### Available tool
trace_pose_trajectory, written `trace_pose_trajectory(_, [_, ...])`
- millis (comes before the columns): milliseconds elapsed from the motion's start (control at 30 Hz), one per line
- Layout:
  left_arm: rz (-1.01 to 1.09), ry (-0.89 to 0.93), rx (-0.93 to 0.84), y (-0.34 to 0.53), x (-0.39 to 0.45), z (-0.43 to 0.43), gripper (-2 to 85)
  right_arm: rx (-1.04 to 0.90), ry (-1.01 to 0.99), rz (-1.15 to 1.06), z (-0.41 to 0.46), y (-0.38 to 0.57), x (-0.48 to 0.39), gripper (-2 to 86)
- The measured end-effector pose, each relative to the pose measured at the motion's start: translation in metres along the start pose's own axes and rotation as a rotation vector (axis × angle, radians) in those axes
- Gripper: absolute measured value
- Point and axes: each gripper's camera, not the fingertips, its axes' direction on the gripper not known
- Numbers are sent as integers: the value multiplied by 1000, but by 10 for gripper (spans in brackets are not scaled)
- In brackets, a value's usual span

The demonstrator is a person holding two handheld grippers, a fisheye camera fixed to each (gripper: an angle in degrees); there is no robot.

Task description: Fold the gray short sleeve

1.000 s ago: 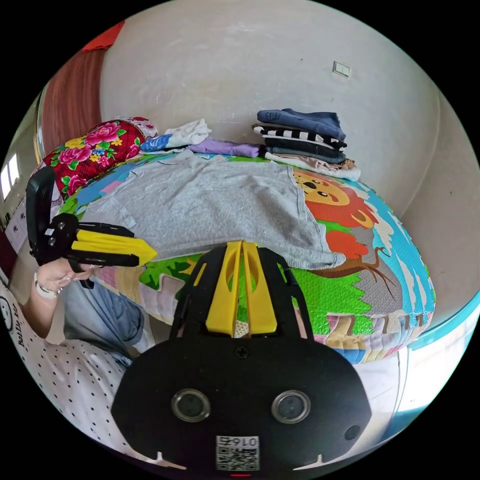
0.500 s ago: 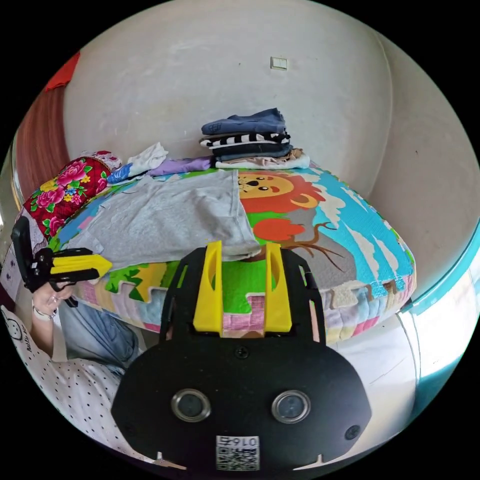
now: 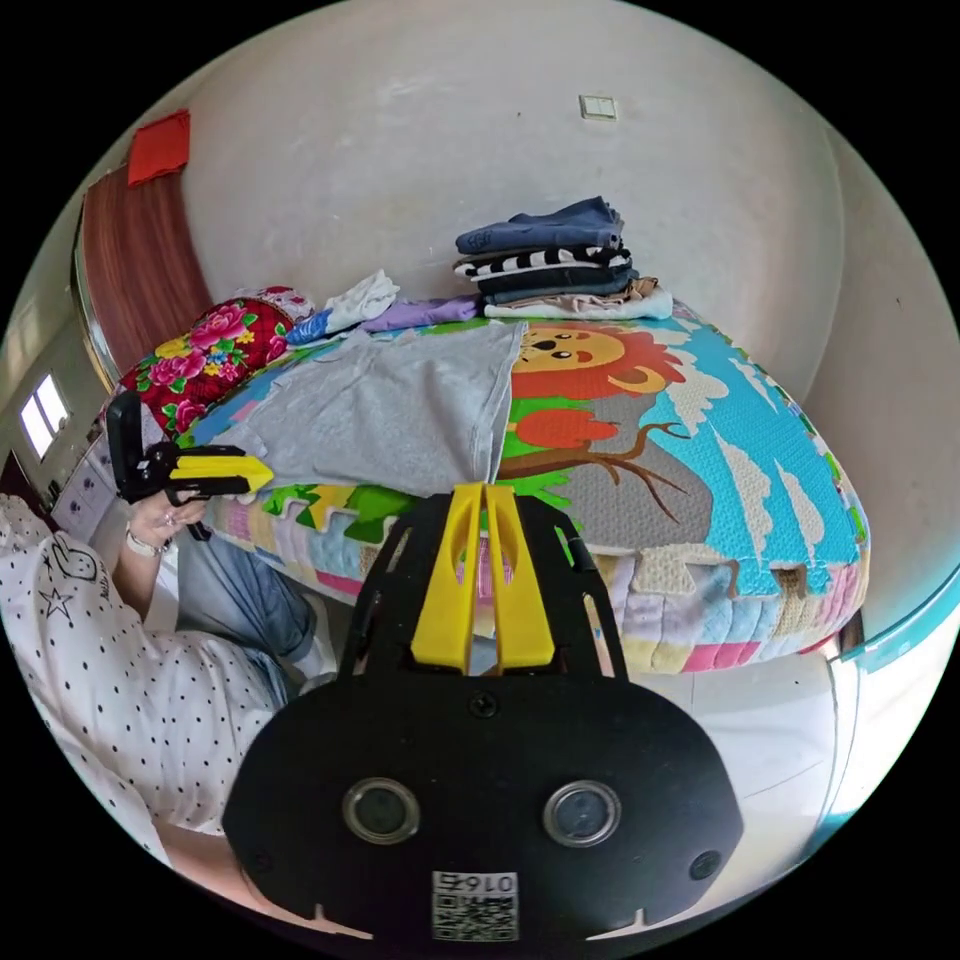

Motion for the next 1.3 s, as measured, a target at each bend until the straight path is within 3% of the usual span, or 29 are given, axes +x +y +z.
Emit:
trace_pose_trajectory(133, [-8,7,8,1,-17,-3,-10,191,94,17,5,-21,24,27])
trace_pose_trajectory(233, [-3,-2,2,2,-29,-4,-10,217,-1,-33,39,-71,50,70])
trace_pose_trajectory(400, [-14,-49,3,8,-57,-11,-10,56,-148,0,162,-184,102,90])
trace_pose_trajectory(467, [-26,-59,6,8,-71,-14,-10,-92,-203,34,239,-234,125,90])
trace_pose_trajectory(567, [-48,-84,13,10,-98,-22,-9,-258,-218,101,328,-276,150,92])
trace_pose_trajectory(733, [-120,-125,0,25,-156,-39,-1,-324,-232,212,423,-299,181,77])
trace_pose_trajectory(833, [-250,-232,25,47,-215,-73,17,-344,-214,195,458,-301,185,19])
trace_pose_trajectory(967, [-500,-386,89,83,-354,-136,36,-319,-208,128,480,-305,185,2])
trace_pose_trajectory(1100, [-558,-250,-34,72,-499,-131,63,-310,-177,105,498,-310,185,-1])
trace_pose_trajectory(1300, [-694,-217,-207,55,-647,-53,66,-238,-127,79,525,-319,174,-2])
